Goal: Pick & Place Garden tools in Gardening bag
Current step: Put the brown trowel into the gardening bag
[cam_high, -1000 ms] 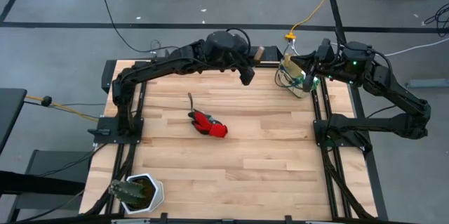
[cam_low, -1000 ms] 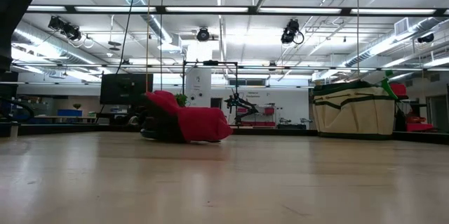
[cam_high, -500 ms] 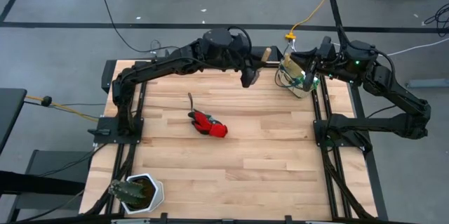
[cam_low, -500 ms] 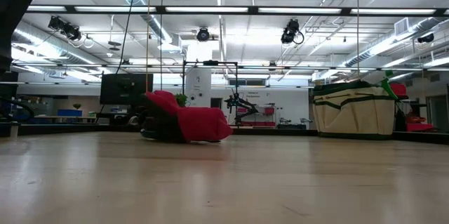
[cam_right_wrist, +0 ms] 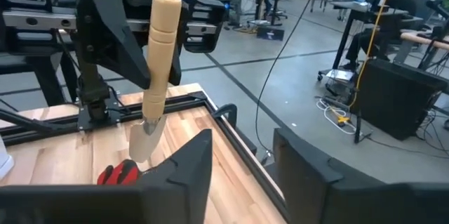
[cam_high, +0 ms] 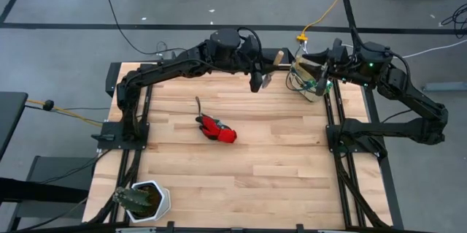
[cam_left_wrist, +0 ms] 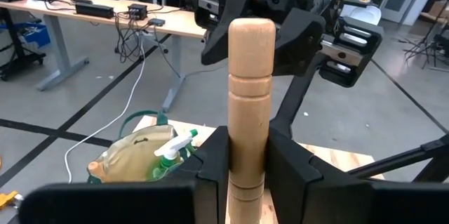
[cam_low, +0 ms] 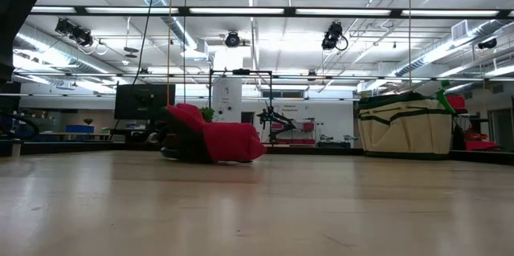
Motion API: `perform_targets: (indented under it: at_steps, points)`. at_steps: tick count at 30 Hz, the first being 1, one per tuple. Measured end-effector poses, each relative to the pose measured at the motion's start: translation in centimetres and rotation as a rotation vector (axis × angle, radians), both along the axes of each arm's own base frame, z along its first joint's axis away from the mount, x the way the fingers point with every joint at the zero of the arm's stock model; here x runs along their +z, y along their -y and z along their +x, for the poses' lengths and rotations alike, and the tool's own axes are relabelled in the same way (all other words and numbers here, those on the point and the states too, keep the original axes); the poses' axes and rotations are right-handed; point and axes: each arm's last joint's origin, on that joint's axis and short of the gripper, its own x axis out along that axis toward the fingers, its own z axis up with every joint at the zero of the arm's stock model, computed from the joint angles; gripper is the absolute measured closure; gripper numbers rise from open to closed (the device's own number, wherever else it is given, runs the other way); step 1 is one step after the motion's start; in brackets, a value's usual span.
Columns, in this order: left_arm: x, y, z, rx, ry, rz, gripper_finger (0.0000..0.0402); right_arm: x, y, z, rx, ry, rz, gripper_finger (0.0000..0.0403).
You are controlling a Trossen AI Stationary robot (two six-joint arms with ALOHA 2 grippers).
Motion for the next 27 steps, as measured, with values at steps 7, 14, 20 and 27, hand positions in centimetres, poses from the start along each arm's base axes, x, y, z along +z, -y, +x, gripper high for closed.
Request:
perform_targets:
  at_steps: [7, 14, 20, 27]
  points:
    - [0.0, 0.1, 0.0, -0.024, 0.000, -0.004, 0.0326, -0.1, 0.1, 0.3, -0.006, 0.008, 0.032, 0.0190]
    - [0.0, 0.1, 0.0, -0.059, -0.001, 0.015, 0.0326, 0.0, 0.3, 0.9, 0.036, 0.022, 0.035, 0.0140]
    - [0.0, 0.2, 0.0, -0.079, 0.000, 0.015, 0.0326, 0.5, 0.4, 1.7, 0.111, 0.094, 0.046, 0.0121]
    - [0.0, 0.2, 0.0, -0.081, 0.000, 0.015, 0.0326, 0.9, 0.6, 2.6, 0.173, 0.151, 0.047, 0.0119]
